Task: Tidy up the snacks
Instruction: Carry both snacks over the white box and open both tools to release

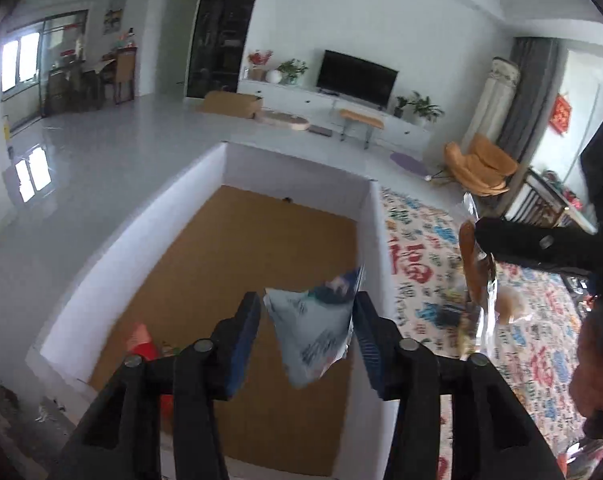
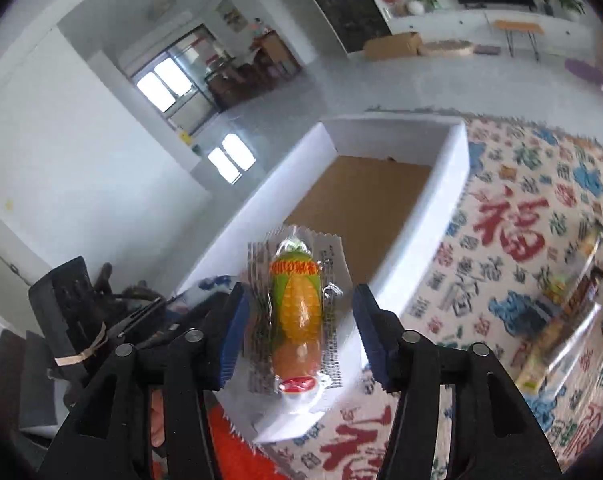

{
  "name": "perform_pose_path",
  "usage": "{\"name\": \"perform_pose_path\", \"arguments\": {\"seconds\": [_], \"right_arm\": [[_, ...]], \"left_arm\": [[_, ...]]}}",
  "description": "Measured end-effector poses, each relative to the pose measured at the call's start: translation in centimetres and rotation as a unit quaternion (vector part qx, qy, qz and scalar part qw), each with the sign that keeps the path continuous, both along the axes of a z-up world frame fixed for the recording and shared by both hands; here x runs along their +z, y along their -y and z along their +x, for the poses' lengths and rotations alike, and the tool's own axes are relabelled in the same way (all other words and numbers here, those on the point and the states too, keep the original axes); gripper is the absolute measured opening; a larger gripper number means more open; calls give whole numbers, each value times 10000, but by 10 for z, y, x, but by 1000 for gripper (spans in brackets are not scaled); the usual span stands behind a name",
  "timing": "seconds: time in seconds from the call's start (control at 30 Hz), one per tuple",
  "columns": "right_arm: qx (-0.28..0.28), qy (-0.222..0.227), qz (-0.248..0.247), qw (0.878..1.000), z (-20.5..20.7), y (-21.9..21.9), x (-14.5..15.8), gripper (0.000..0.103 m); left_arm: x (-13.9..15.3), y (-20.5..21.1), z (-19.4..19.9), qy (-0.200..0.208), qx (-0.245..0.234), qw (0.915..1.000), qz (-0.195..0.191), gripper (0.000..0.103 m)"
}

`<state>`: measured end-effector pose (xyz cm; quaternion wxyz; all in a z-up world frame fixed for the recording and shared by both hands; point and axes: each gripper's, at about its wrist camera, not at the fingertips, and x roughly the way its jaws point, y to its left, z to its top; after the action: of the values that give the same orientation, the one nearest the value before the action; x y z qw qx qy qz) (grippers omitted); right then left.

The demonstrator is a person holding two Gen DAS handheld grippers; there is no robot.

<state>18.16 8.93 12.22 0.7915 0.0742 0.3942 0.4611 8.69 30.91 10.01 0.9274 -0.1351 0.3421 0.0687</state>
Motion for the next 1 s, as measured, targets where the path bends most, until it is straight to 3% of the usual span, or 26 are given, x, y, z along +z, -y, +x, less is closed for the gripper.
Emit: {"name": "perform_pose_path", "arguments": {"seconds": [0.03, 0.07, 0.2, 0.27, 0.37, 0.43, 0.57, 0.67, 0.77, 0.9, 1.0], "right_arm": [[-9, 149, -23, 9999, -3, -14, 6, 70], [-39, 246, 1, 9997, -5, -22, 10, 72], [-191, 536, 239, 9981, -11, -17, 21, 76], [-342, 815, 100, 9960, -12, 0, 15, 77], [-652, 1091, -334, 9913, -6, 34, -11, 77], [-979, 1091, -709, 9867, 2, 64, -42, 77], [-1711, 1053, -1737, 9641, 14, 142, -120, 77], [-2209, 886, -2328, 9429, 10, 205, -170, 77], [-2803, 769, -2506, 9235, -4, 261, -200, 77], [-3312, 675, -2327, 9119, -19, 301, -209, 77], [-3412, 487, -2155, 9137, -16, 309, -208, 77]], "left_arm": [[-6, -8, 0, -74, 147, 9999, 47, 77], [-12, -15, -1, -118, 273, 9995, 77, 80], [-27, -23, -15, -155, 508, 9986, 13, 80], [-29, -7, -20, -86, 417, 9990, -112, 80], [-22, 37, -23, 94, -21, 9998, -195, 81], [-19, 85, -27, 255, -504, 9979, -317, 87], [-32, 185, -28, 456, -1599, 9846, -531, 100], [-61, 242, -18, 182, -2084, 9776, -227, 100], [-93, 272, 1, -212, -2079, 9778, 182, 100], [-124, 284, 26, -625, -1824, 9791, 646, 100], [-136, 287, 32, -729, -1898, 9765, 718, 100]]}}
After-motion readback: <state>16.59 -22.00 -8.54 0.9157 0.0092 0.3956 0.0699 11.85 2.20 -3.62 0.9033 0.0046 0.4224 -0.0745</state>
